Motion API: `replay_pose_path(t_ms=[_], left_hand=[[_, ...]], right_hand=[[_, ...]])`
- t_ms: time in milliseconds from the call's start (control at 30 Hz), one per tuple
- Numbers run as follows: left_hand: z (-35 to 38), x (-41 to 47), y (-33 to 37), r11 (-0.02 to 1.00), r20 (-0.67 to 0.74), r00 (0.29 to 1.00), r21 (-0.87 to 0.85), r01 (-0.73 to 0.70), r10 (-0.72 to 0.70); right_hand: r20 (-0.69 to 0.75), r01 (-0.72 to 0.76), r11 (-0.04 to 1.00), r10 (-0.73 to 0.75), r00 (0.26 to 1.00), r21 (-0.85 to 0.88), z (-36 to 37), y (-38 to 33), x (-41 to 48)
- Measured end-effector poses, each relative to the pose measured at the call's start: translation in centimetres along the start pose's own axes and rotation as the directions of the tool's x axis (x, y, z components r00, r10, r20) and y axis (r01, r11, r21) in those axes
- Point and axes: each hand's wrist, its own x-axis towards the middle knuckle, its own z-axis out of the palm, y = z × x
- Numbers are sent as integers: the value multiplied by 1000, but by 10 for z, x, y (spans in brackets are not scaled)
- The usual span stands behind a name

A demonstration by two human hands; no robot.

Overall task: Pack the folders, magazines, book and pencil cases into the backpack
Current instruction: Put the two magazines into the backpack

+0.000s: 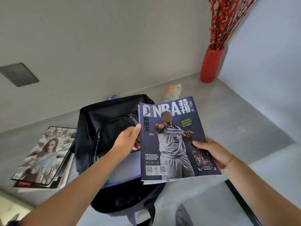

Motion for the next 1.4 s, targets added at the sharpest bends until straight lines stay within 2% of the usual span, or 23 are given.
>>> replay_pose_path(t_ms=[33,67,133,233,300,333,367,400,500,533,600,1000,1067,1167,1233,1267,1400], left_hand=[[-17,-11,-16,984,-74,992,157,-89,102],[-35,-21,-35,921,-98,973,356,-160,207],[-56,-32,-69,689,25,945,678,-257,327],[-73,-42,-101,430,173,937,853,-296,302],[-76,-34,-101,340,158,917,895,-290,367],[-78,-30,-96,333,131,910,902,-274,393],[-81,-29,-90,349,92,912,904,-245,400],[-84,-27,-83,408,20,916,891,-198,400],[-100,-21,-66,720,-314,881,693,-42,353],[-106,-19,-59,774,-380,862,633,-23,336],[-115,-16,-43,825,-425,842,563,-41,332],[-124,-34,-37,764,-367,817,632,-132,445],[-123,-35,-38,750,-353,814,646,-144,461],[-124,-35,-44,753,-345,820,641,-150,457],[-123,-34,-49,775,-344,841,618,-134,419],[-122,-33,-52,784,-339,852,608,-126,400],[-113,-24,-59,806,-281,886,571,-154,369]], right_hand=[[1,-1,1000,1,1000,10,10,8,-7],[2,1,1000,-1,1000,10,21,16,-14],[-2,-2,1000,2,1000,-21,34,28,-25],[2,-41,997,41,999,-72,52,51,-41],[33,-66,993,69,997,-95,59,65,-50],[41,-74,991,79,996,-115,63,73,-55],[45,-81,988,88,995,-134,68,80,-61],[44,-93,986,100,994,-137,71,88,-66],[37,-119,984,124,992,-130,75,103,-80],[37,-124,984,129,991,-126,77,106,-83],[44,-124,986,129,991,-114,82,111,-85],[110,-130,992,129,985,1,137,81,-12],[82,-128,991,131,988,-30,140,70,12],[5,-117,968,121,993,-223,149,55,51],[-94,-64,916,29,995,-397,156,53,66],[-135,-49,902,-10,991,-429,155,55,68],[-155,-76,959,34,987,-272,138,74,60]])
